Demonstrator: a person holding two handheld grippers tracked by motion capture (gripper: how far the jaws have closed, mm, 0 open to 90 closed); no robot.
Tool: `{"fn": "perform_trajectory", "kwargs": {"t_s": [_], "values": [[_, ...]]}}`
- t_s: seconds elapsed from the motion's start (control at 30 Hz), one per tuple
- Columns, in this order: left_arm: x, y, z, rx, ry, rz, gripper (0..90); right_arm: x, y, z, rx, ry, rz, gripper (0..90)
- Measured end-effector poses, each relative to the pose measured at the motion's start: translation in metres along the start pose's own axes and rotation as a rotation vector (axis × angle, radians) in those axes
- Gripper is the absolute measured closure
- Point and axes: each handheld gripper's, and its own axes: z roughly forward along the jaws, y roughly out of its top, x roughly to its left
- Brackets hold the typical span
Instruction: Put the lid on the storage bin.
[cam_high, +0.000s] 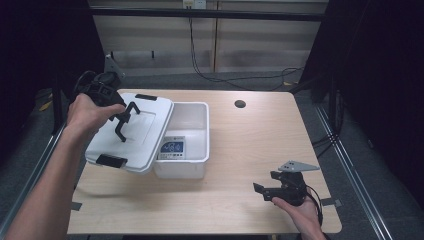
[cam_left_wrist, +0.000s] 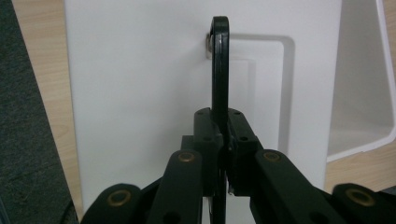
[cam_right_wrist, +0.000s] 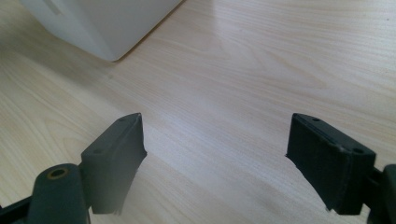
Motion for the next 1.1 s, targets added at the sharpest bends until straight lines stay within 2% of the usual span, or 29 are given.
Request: {"fn": "perform_trajectory", "kwargs": {"t_s": [0.3,0.43,0.5,0.57,0.63,0.73,0.8,0.87,0.93,1.1], "values": [[-0.020,0.007,0.005,-0.001,-0.006,-0.006,85.0,0.000,0.000,0.000,0.002,0.001,0.001,18.1],[-0.032,0.011,0.009,-0.015,-0.007,-0.042,84.9,0.000,0.000,0.000,0.001,0.001,-0.001,18.1],[-0.038,0.013,0.014,0.001,0.003,-0.060,84.9,0.000,0.000,0.000,0.000,0.001,-0.001,18.1],[-0.041,0.015,0.016,0.004,-0.003,-0.068,84.9,0.000,0.000,0.000,0.000,0.000,-0.001,18.1],[-0.047,0.019,0.018,0.009,-0.019,-0.093,84.9,0.000,0.000,-0.001,-0.003,0.001,-0.004,18.1],[-0.056,0.023,0.017,-0.011,-0.021,-0.092,84.8,0.001,0.000,-0.001,-0.001,0.002,-0.004,18.1],[-0.059,0.024,0.018,-0.010,-0.028,-0.092,84.9,0.001,0.000,-0.001,-0.001,0.005,-0.007,18.1],[-0.065,0.027,0.020,-0.017,-0.031,-0.115,84.9,0.001,0.000,-0.001,-0.003,0.002,-0.003,18.2],[-0.067,0.029,0.024,0.005,-0.041,-0.117,84.9,0.001,0.000,-0.001,-0.007,0.004,-0.007,18.1],[-0.072,0.031,0.033,0.013,-0.043,-0.156,84.9,0.001,0.000,-0.001,-0.003,0.003,-0.003,18.1]]}}
